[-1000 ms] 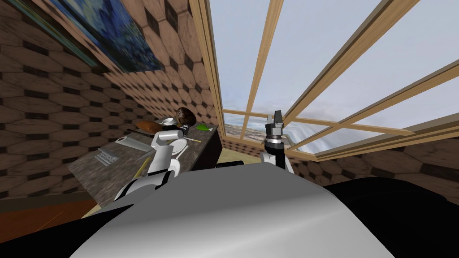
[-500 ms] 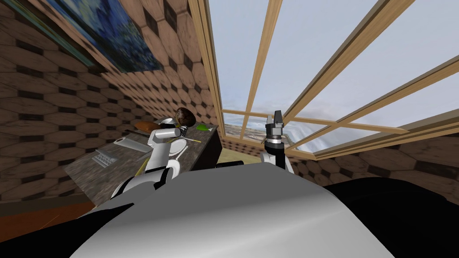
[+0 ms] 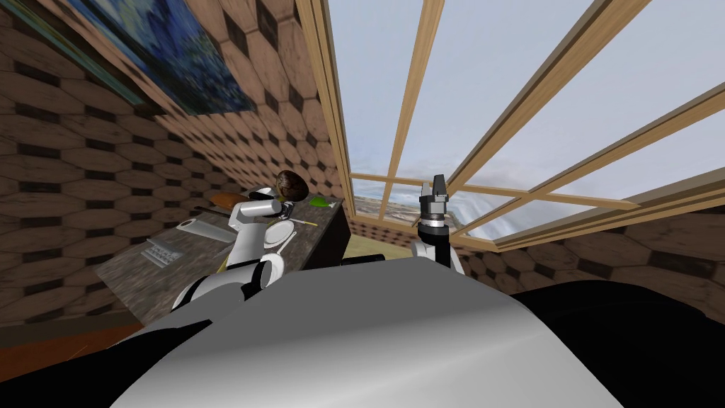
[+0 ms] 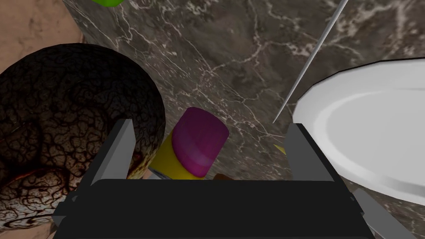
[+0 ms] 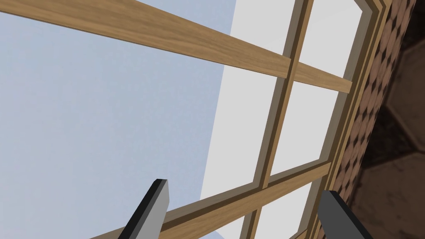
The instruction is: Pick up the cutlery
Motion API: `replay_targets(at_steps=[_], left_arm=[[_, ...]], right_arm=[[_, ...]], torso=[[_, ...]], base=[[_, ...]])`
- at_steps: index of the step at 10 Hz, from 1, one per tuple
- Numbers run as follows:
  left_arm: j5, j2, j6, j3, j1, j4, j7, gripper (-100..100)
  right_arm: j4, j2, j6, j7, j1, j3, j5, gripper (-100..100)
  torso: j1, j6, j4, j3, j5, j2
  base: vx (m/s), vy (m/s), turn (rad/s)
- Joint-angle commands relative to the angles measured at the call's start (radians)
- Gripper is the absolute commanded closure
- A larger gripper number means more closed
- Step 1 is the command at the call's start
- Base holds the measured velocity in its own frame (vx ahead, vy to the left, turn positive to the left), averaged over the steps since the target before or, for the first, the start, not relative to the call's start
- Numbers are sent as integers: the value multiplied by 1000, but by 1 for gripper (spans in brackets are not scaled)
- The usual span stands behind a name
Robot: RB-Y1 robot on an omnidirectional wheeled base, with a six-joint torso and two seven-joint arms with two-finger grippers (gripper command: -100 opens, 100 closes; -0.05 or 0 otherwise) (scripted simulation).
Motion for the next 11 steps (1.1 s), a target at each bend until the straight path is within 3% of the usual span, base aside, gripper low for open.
replay_targets(at_steps=[1, 2, 3, 5, 8, 11], left_arm=[[13, 16, 50, 14, -28, 46, -27, -100], [13, 16, 78, 14, -28, 46, -27, -100], [24, 29, 106, 27, -51, 84, -50, -100], [24, 29, 151, 27, -51, 84, -50, -100], [46, 47, 242, 51, -89, 157, -96, -100], [56, 54, 334, 61, -104, 191, -117, -100]], right_arm=[[0, 0, 0, 0, 0, 0, 0, 0], [0, 0, 0, 0, 0, 0, 0, 0], [0, 0, 0, 0, 0, 0, 0, 0], [0, 0, 0, 0, 0, 0, 0, 0], [0, 0, 0, 0, 0, 0, 0, 0], [0, 0, 0, 0, 0, 0, 0, 0]], torso=[[0, 0, 0, 0, 0, 0], [0, 0, 0, 0, 0, 0], [0, 0, 0, 0, 0, 0], [0, 0, 0, -1, 0, -1], [0, 0, 0, -1, 0, -1], [-1, 0, 0, -1, 0, -2]], base=[[7, 3, -46], [10, 4, -31], [17, 4, -54], [14, 5, -9], [23, -1, -43], [27, -1, -32]])
